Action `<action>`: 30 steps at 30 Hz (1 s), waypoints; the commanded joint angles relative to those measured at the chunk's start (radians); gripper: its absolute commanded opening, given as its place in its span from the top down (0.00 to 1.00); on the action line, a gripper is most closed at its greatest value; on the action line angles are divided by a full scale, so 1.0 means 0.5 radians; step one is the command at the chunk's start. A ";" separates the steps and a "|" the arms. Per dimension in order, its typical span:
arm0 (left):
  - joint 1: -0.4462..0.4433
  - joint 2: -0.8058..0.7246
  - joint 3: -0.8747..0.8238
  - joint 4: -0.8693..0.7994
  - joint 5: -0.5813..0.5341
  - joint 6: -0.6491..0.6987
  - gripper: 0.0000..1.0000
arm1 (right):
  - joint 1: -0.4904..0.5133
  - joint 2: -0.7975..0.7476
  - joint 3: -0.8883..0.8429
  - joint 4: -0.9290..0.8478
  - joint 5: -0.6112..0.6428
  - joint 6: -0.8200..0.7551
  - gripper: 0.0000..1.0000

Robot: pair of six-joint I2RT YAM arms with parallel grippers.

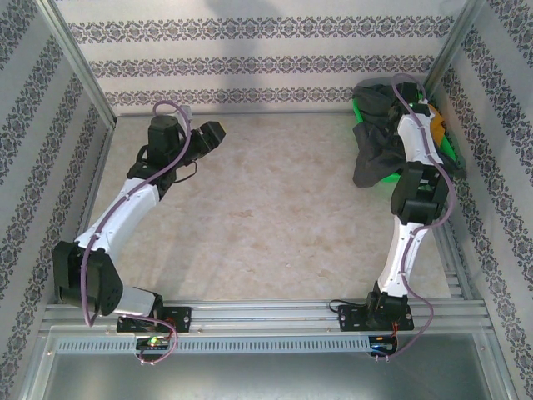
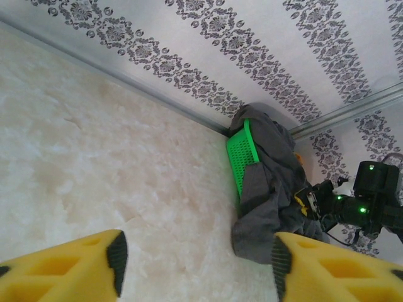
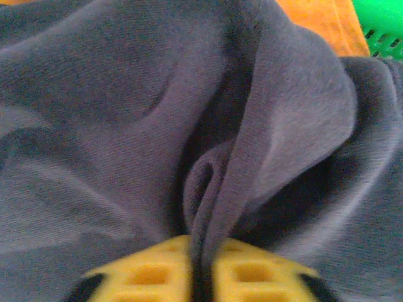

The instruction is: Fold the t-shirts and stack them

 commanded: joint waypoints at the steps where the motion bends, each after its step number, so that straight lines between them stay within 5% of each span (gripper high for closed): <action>1: -0.021 -0.090 -0.019 -0.073 -0.015 0.030 0.45 | 0.026 -0.287 -0.213 0.244 -0.042 0.067 1.00; 8: -0.016 -0.095 -0.041 -0.052 -0.037 0.031 0.55 | 0.113 -0.861 -0.597 0.689 -0.071 0.039 1.00; 15: -0.017 -0.079 -0.012 -0.170 -0.153 0.098 0.60 | 0.296 -1.080 -0.305 0.869 -0.181 -0.183 1.00; 23: -0.010 -0.201 0.037 -0.539 -0.581 0.215 0.60 | 1.006 -1.046 0.177 0.919 -0.019 -0.646 1.00; 30: 0.001 -0.358 0.105 -0.898 -1.001 0.275 0.59 | 1.693 -0.595 0.323 0.734 0.064 -0.509 1.00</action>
